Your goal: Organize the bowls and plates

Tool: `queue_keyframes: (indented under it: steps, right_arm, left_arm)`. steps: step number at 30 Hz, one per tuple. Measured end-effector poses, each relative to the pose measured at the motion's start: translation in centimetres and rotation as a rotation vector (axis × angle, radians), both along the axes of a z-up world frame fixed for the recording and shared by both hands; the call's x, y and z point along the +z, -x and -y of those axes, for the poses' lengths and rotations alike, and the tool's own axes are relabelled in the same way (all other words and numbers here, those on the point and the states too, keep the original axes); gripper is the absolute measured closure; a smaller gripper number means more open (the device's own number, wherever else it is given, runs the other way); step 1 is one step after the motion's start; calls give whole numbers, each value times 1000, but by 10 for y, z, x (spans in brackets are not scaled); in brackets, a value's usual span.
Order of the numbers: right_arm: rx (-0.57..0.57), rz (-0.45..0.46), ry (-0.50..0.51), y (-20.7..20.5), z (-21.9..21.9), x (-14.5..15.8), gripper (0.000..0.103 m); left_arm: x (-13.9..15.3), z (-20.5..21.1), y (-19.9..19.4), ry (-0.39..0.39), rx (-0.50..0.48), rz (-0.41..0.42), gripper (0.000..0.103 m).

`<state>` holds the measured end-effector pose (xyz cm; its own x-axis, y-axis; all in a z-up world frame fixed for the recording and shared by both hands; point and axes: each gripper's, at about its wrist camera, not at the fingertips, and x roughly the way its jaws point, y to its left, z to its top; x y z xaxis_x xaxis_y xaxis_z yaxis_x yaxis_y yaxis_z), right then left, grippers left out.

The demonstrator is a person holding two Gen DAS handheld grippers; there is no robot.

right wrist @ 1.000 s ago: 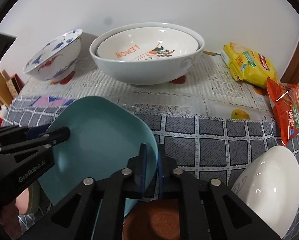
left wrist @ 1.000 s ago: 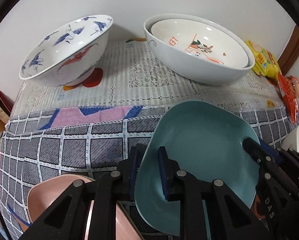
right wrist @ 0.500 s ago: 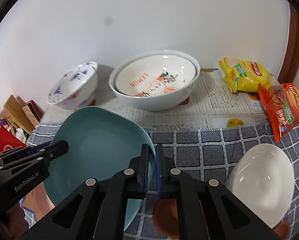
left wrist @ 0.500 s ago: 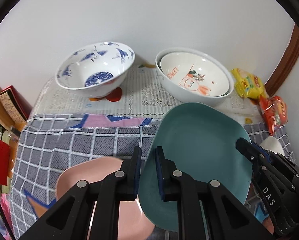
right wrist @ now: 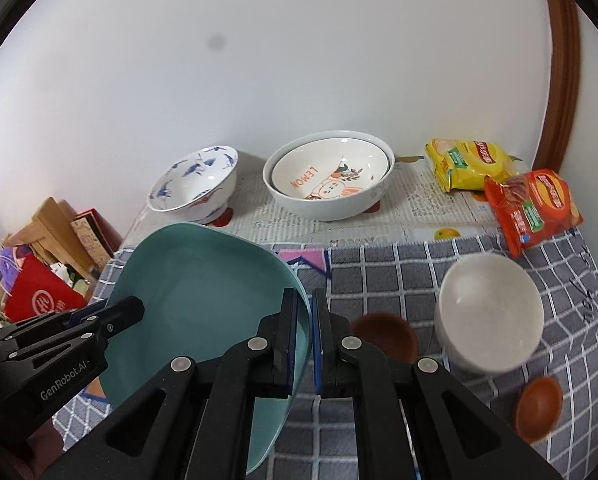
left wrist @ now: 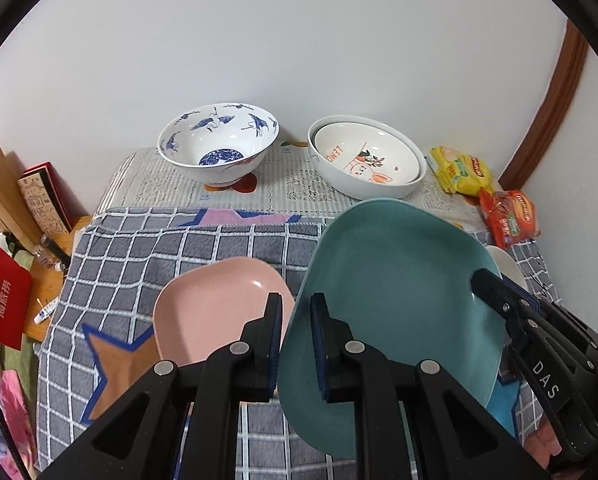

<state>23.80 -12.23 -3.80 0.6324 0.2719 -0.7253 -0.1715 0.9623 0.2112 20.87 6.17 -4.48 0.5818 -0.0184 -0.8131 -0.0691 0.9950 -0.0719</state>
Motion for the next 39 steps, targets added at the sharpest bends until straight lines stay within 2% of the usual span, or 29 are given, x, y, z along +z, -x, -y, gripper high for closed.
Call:
queue_keyframes:
  steps: [7,16,26,39]
  right_arm:
    - [-14,19,-13,36,3,7,96]
    - [1,38,-22,54,-8,15,96]
    - [25,33,-40,60,-23,11,96]
    - [42,11,-28,53,-36,0,96]
  left_arm:
    - [4,-2,30,8,5,11,89]
    - [10,-15,51,29,25,27,89]
    - [6,-33,61,39,58,26,89]
    - [-8,-44,55,53,70,5,89]
